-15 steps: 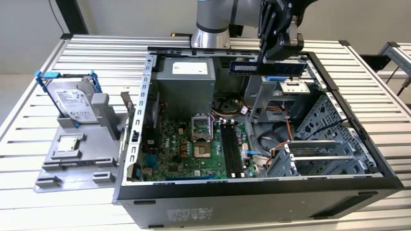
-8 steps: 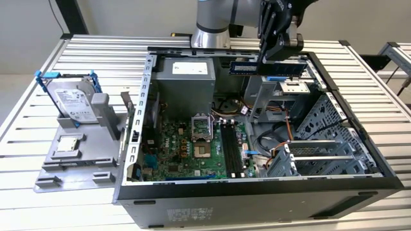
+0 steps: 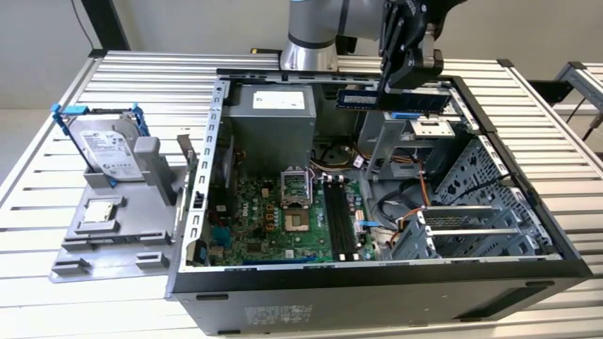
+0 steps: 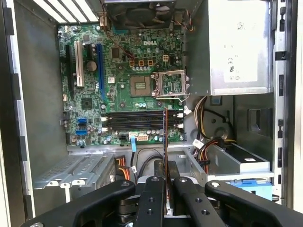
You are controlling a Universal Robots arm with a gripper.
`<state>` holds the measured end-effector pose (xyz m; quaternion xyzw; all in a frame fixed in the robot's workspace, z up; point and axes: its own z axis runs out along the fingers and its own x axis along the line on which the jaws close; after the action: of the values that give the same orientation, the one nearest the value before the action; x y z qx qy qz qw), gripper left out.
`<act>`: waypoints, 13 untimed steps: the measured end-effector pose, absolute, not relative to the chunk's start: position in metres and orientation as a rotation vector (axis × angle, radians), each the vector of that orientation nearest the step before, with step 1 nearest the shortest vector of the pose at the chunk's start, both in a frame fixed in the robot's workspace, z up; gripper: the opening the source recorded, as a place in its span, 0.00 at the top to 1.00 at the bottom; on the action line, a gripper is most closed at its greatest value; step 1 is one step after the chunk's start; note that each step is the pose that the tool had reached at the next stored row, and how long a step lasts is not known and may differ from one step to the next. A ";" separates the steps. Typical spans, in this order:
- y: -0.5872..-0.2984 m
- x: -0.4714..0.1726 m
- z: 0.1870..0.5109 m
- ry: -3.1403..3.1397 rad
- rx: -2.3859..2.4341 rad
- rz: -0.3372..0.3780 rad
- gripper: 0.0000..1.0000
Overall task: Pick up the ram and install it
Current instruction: 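Insert the ram into the slot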
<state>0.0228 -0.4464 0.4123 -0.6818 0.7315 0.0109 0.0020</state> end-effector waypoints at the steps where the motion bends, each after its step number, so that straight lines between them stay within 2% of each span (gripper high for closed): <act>1: -0.446 0.023 0.412 2.295 -2.139 0.034 1.00; 13: -0.446 0.023 0.412 2.453 -1.953 0.034 1.00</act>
<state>0.0228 -0.4464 0.4123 -0.6228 0.7823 0.0108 0.0029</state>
